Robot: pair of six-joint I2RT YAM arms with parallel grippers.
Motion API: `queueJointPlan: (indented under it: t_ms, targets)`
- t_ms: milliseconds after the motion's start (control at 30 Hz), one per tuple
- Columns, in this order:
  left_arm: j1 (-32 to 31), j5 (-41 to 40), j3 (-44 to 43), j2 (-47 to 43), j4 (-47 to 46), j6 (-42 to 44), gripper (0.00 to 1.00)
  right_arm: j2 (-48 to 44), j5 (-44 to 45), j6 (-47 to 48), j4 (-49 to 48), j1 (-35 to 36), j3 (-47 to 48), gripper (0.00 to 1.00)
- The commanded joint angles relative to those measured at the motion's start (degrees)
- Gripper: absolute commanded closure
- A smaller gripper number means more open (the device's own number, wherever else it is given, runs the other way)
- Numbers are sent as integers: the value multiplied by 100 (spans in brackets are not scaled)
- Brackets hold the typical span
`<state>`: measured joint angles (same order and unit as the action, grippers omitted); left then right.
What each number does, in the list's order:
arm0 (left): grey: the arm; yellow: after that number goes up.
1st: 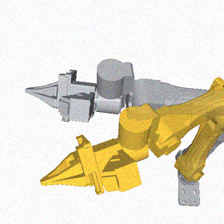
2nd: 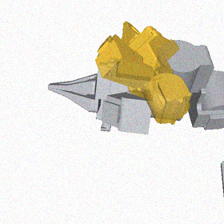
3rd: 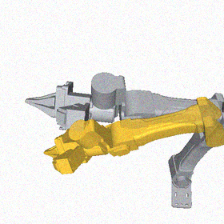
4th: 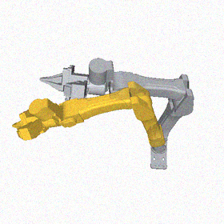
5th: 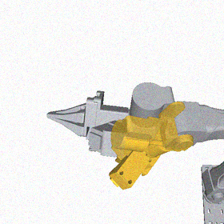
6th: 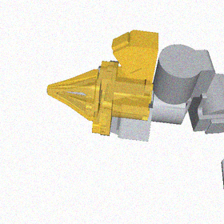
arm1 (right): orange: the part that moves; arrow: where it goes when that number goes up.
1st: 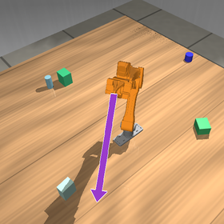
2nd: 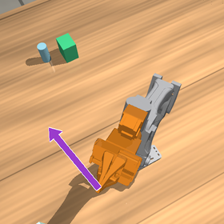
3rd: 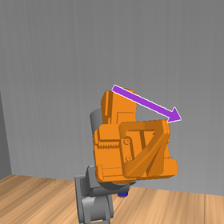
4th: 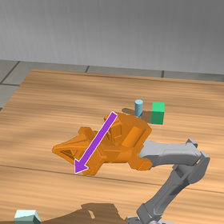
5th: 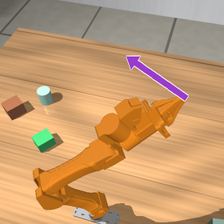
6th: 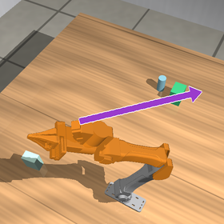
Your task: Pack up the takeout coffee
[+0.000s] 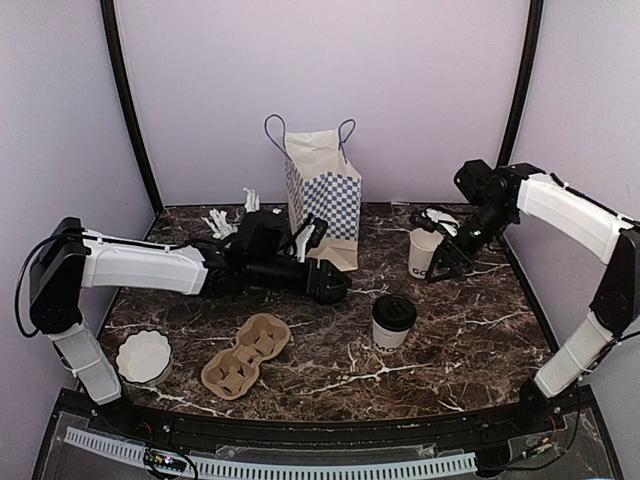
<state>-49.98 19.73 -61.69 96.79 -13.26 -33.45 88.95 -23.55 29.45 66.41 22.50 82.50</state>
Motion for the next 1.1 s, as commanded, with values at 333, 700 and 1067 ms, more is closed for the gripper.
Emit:
queueJointPlan:
  t_ms: [333, 700, 1067]
  targets:
    - [-138, 1349, -662, 909, 224, -675, 46, 348, -1629, -513, -558, -417, -1405, 52]
    - [-161, 1550, -945, 1219, -7, -710, 49, 871, -2138, -367, -401, -448, -1079, 56]
    - [-246, 1772, -1343, 1607, 183, -621, 53, 963, -2262, -299, -384, -447, -1085, 54]
